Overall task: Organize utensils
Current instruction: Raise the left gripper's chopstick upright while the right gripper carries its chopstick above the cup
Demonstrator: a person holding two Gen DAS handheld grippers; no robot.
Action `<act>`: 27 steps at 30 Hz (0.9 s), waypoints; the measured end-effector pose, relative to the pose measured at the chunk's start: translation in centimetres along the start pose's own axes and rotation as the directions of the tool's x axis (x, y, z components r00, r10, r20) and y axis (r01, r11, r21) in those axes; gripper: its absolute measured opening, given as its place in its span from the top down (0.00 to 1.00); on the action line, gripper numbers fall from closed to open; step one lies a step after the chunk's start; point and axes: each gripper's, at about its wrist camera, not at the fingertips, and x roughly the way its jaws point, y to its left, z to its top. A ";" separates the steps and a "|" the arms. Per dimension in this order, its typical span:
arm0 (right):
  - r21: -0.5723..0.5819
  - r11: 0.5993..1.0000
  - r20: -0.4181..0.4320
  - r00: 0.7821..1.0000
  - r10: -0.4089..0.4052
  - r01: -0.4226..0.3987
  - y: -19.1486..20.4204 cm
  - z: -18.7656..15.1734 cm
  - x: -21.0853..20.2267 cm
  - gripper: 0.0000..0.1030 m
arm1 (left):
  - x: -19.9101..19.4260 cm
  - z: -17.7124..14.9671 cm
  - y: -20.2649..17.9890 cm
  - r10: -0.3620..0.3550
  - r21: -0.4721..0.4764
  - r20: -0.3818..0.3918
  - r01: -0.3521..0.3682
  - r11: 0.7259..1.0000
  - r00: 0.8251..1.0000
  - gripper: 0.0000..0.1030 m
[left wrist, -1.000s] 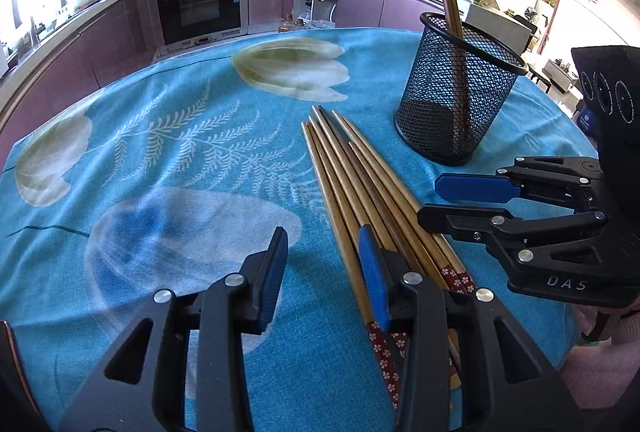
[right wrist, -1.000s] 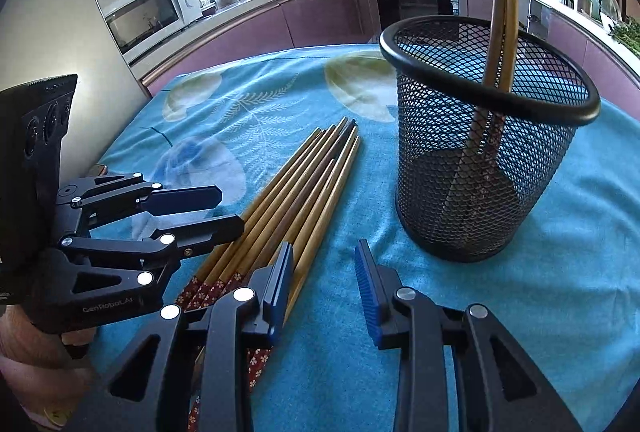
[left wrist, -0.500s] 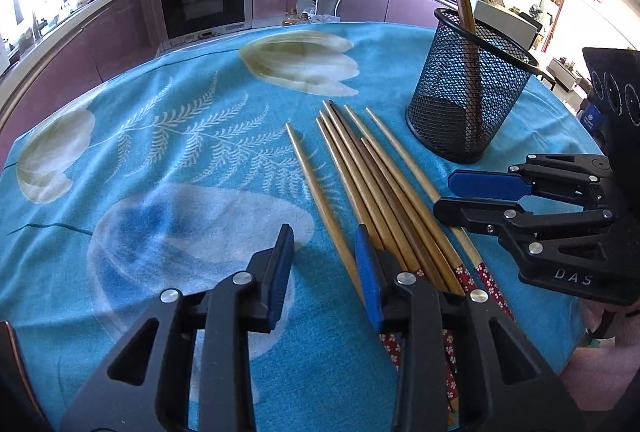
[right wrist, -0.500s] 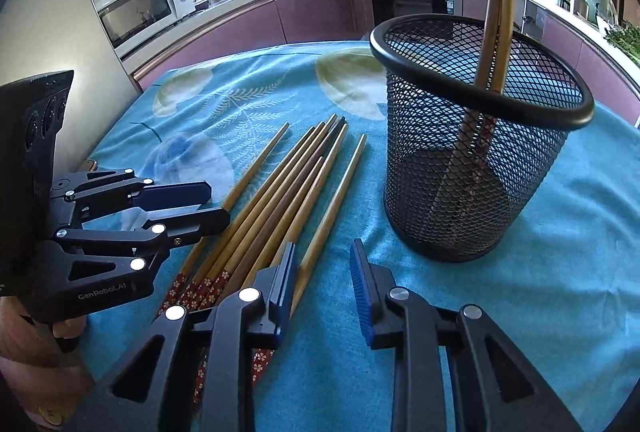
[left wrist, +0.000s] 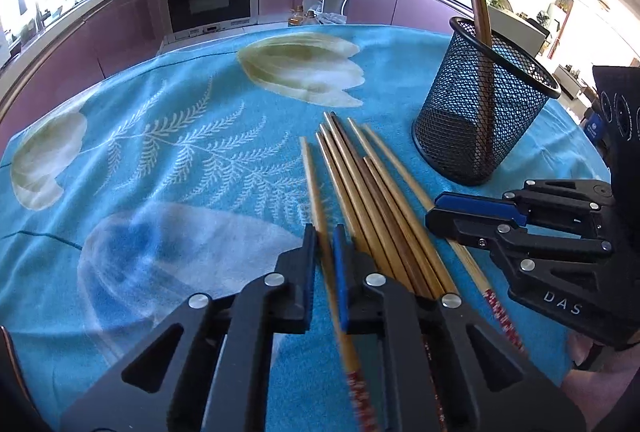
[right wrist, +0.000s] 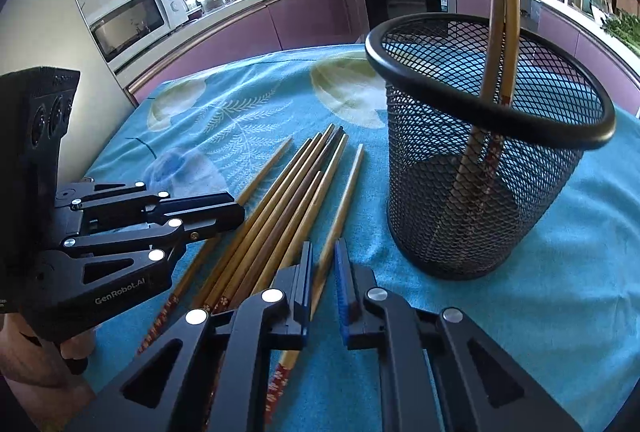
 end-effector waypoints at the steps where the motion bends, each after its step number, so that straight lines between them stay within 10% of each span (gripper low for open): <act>1: 0.004 1.000 0.000 1.000 0.004 -0.004 -0.2 -0.1 -0.1 0.93 | -0.1 -0.1 0.0 0.001 -0.007 0.003 -0.001 1.000 1.000 0.92; 27: -0.028 0.991 0.182 0.974 0.132 -0.129 -0.3 -0.4 -9.1 0.95 | -9.4 0.2 -0.9 -0.133 0.019 0.179 0.132 0.991 0.975 0.93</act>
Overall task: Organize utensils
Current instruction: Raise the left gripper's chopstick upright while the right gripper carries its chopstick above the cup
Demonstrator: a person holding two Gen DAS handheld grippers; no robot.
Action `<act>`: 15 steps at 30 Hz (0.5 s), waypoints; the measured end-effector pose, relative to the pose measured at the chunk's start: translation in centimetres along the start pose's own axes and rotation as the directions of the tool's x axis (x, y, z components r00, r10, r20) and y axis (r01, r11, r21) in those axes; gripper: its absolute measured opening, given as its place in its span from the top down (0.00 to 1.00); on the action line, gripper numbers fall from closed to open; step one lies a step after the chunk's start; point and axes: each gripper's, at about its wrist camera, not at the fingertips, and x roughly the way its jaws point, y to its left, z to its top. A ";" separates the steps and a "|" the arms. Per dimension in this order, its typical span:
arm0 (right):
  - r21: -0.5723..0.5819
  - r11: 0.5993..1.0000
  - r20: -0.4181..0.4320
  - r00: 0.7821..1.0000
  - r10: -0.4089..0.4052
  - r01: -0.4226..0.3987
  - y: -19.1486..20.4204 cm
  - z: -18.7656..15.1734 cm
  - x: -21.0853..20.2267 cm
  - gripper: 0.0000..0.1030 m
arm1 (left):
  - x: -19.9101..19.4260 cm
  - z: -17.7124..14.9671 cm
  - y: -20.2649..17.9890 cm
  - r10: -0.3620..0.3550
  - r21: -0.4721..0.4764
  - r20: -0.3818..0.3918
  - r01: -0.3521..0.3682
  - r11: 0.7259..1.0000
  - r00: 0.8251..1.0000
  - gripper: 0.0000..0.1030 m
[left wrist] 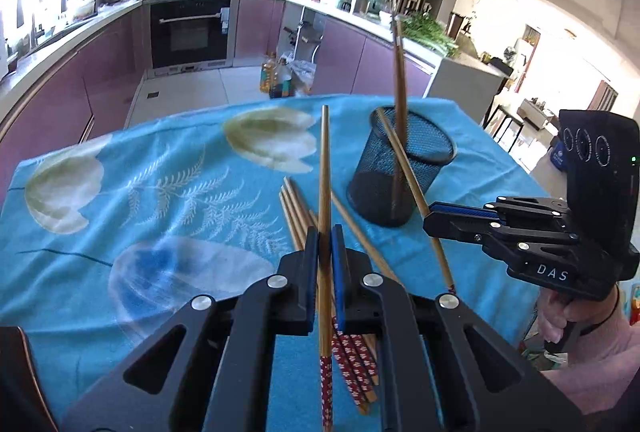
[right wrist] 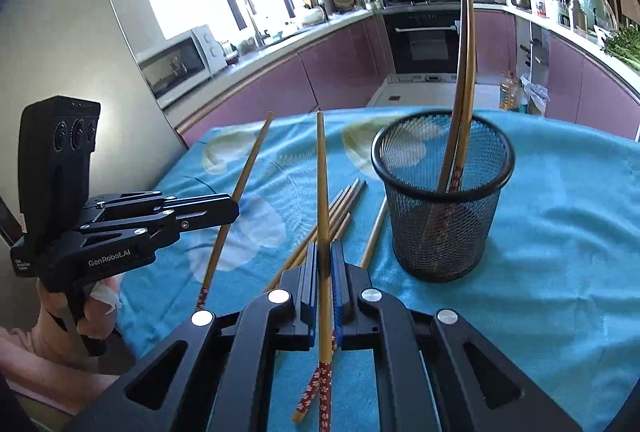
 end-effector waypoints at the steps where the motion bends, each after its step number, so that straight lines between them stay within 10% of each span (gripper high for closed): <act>1: 0.000 1.000 0.012 1.000 0.002 -0.002 0.0 0.1 -0.4 0.95 | -0.5 0.2 -0.2 -0.010 0.003 0.013 0.010 1.000 1.000 0.93; 15: -0.007 1.000 0.169 0.986 0.008 -0.007 -0.6 2.1 -5.5 0.95 | -5.3 3.8 -2.5 -0.089 0.034 0.158 0.084 0.996 0.983 0.93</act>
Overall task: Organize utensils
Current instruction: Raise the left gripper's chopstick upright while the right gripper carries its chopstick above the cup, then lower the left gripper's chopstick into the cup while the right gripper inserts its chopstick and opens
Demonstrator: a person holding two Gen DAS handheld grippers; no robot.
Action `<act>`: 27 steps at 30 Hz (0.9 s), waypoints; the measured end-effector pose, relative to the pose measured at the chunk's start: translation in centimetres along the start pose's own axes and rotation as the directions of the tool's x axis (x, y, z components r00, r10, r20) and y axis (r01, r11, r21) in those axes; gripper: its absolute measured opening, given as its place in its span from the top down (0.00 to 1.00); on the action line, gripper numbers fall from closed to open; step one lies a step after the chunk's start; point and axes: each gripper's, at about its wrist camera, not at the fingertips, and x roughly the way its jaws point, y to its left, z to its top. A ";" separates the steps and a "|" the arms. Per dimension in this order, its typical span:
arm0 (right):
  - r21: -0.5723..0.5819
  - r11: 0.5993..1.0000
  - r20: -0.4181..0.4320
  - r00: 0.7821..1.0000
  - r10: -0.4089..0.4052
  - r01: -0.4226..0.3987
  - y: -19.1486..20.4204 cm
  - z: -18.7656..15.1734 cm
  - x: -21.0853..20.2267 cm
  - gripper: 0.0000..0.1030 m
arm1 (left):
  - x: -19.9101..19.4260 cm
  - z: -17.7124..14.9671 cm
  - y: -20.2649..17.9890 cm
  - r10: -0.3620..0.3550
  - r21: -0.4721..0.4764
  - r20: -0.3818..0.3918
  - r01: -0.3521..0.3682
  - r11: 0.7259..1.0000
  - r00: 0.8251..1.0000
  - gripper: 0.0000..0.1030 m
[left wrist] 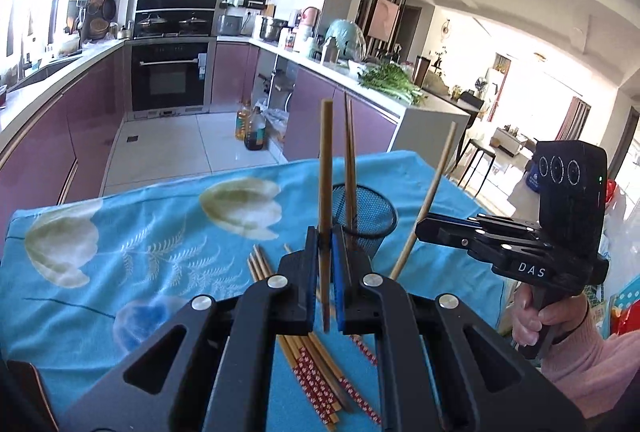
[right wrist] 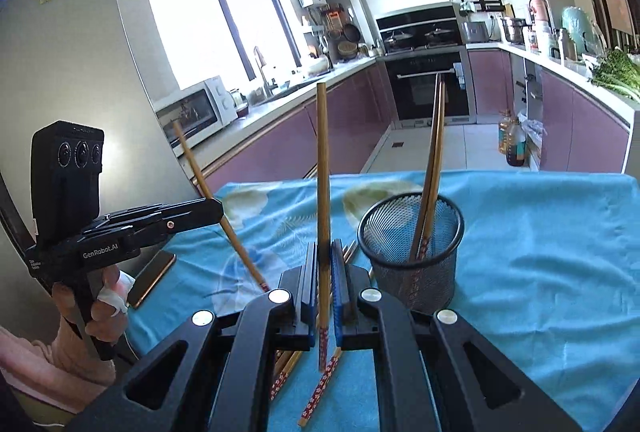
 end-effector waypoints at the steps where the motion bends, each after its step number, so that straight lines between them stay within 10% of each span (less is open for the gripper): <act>1: -0.002 1.000 0.007 1.000 -0.002 0.002 -0.2 0.2 -0.2 0.95 | 0.0 0.3 0.0 -0.007 -0.002 0.009 0.007 1.000 1.000 0.93; 27: -0.061 0.996 0.158 0.986 -0.055 0.066 -2.5 7.2 -2.5 0.95 | 1.3 9.3 -4.5 -0.048 0.072 0.149 0.038 0.997 0.988 0.93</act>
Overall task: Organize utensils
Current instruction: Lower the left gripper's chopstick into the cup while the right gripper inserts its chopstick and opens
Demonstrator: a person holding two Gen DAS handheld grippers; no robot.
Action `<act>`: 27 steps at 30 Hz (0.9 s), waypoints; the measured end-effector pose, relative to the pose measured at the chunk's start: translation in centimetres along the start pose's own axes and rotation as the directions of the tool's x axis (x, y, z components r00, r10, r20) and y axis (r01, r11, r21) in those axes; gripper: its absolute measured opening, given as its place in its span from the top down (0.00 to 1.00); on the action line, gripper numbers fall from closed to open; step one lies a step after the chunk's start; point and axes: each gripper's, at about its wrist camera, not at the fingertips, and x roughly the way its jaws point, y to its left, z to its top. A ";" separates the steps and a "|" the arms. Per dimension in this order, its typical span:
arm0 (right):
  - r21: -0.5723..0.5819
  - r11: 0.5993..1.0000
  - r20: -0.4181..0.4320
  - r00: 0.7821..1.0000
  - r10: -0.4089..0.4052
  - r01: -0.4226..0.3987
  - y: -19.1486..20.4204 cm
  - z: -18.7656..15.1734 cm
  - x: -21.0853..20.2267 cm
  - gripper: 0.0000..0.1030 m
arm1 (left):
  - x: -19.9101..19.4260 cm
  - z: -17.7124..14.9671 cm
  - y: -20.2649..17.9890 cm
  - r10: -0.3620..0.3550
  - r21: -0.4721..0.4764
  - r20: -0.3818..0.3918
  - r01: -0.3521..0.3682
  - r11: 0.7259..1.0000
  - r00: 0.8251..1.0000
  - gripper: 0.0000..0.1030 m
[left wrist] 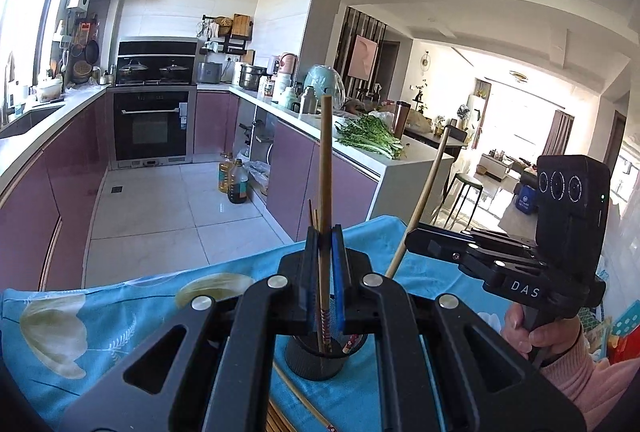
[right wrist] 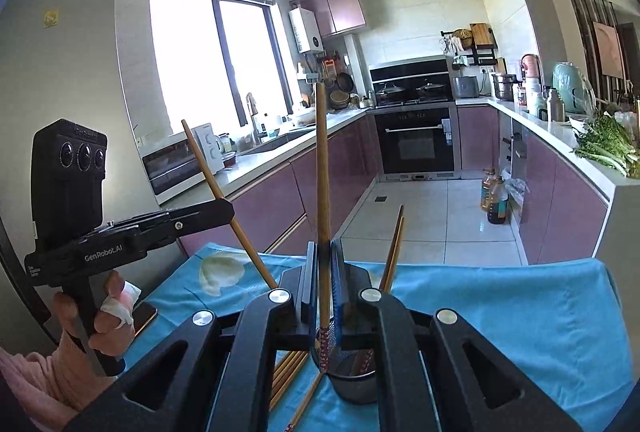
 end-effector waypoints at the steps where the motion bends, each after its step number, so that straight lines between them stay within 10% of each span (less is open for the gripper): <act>1: 0.000 1.000 0.002 1.000 -0.002 0.002 0.0 0.1 0.1 0.95 | 0.1 0.0 -0.1 0.001 0.002 -0.002 -0.001 1.000 1.000 0.93; 27: 0.015 0.999 -0.032 0.999 -0.033 0.034 -1.1 -0.2 2.2 0.95 | 2.1 -0.3 -0.4 0.024 0.015 -0.069 -0.023 1.000 0.997 0.93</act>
